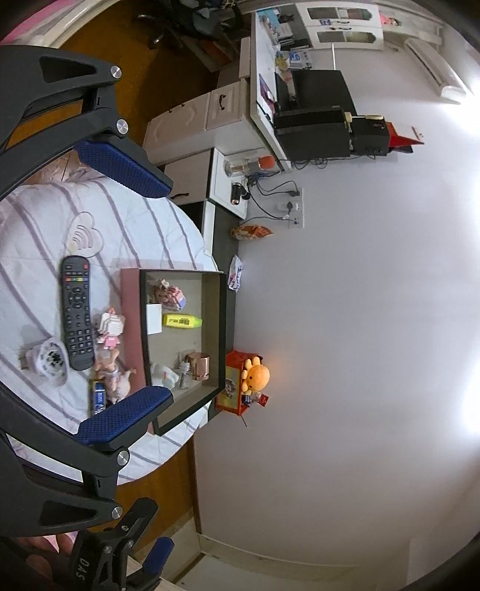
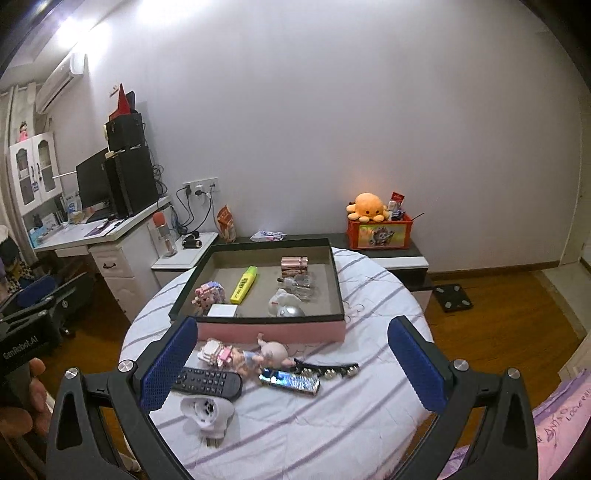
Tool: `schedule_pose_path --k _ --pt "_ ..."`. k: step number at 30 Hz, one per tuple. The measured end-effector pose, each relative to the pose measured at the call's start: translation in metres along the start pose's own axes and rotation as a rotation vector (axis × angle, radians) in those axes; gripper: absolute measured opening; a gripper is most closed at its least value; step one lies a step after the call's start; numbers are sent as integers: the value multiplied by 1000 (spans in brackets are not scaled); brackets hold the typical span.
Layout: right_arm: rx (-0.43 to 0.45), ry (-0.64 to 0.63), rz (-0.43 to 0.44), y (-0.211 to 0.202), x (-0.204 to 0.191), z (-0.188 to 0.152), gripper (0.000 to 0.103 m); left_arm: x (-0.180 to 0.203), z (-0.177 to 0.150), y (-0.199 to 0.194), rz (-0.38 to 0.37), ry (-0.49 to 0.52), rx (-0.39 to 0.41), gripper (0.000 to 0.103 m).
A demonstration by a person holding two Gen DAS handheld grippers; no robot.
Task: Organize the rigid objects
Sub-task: 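Withdraw both tools from the box toward the remaining items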
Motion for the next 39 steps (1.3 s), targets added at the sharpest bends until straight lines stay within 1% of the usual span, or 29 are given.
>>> schedule_pose_path --k 8,14,22,27,32,39 --pt "-9 -7 8 -25 -5 -15 103 4 -9 -20 -6 -6 -2 103" --pt "2 -17 16 -33 -9 -12 103 7 -9 -29 -11 -4 3 103" --pt "3 -13 12 -37 -8 -13 103 -1 -13 -33 6 -18 -5 103" --pt "-16 -8 14 -34 -5 -18 103 -6 -20 -30 15 -19 -21 103" --pt "-62 8 9 -22 2 -32 103 -11 -33 -22 22 -18 -49 103" --pt "-126 8 -16 0 15 -53 103 -8 -54 -4 6 -7 -92 103"
Point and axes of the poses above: each gripper's, at about its wrist camera, not at the fingertips, and y roughly the way its jaws point, x to its right, z to its top, the point moved 9 cm from there along y, roughly the way its jaws point, and after that the axes turned 11 degrees about x, right-handed, at the moved point
